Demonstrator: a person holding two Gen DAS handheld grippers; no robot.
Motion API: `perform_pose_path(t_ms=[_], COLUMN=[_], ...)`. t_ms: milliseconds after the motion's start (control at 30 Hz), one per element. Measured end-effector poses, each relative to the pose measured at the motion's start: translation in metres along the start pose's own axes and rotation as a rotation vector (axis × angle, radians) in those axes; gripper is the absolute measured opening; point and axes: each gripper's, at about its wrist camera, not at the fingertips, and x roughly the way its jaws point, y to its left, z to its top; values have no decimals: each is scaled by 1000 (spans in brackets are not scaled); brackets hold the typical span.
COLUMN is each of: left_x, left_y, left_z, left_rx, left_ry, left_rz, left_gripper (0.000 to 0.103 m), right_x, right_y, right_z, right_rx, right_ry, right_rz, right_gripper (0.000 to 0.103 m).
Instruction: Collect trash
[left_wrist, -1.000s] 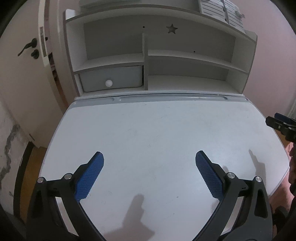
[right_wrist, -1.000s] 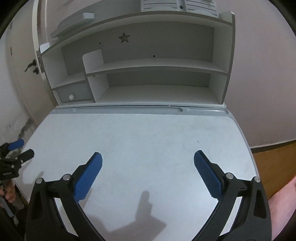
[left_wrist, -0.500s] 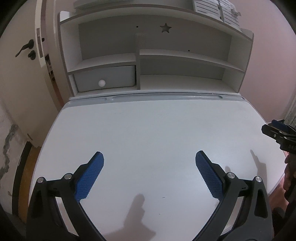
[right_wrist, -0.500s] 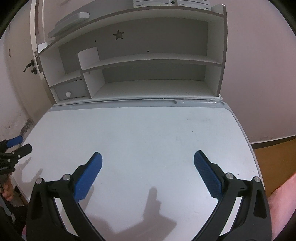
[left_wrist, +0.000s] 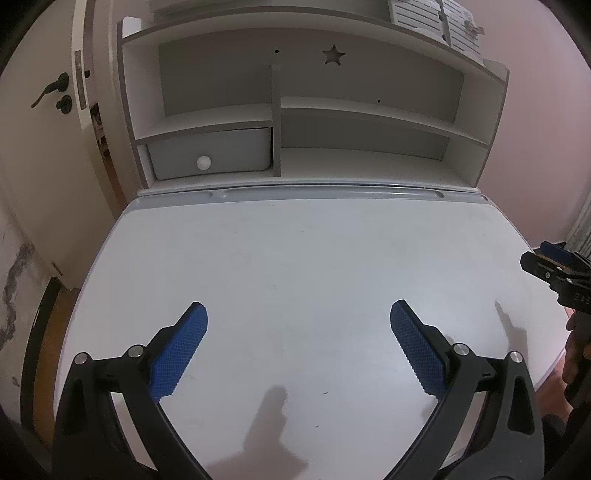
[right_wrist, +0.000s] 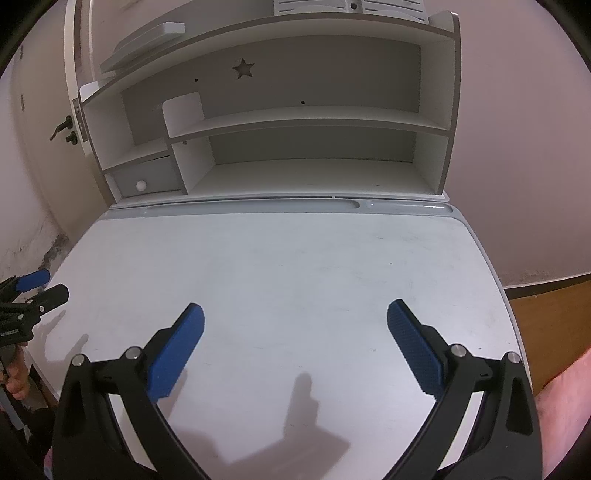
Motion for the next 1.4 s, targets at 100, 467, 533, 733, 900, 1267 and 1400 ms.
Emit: perform_pose_path(t_ms=[100, 467, 533, 733, 900, 1267, 1400], left_x=[1, 1, 1, 0, 0, 1, 1], left_y=[0, -2, -3, -4, -6, -6, -6], left_z=[0, -3, -4, -4, -5, -6, -6], left_rx=[1, 1, 1, 2, 4, 5, 5], left_ry=[6, 13, 15, 15, 17, 14, 12], left_rz=[1, 3, 3, 3, 3, 3, 1], left_gripper=[96, 96, 96, 96, 96, 96, 96], right_x=[-1, -1, -1, -2, -2, -3, -2], right_y=[2, 1, 1, 2, 2, 3, 3], right_z=[0, 0, 0, 0, 0, 0, 0], right_rx=[-5, -5, -4, -6, -7, -10, -6], right_ry=[-2, -4, -3, -4, -4, -5, -7], right_rz=[0, 2, 1, 2, 1, 2, 2], right_gripper=[96, 96, 96, 96, 96, 96, 96])
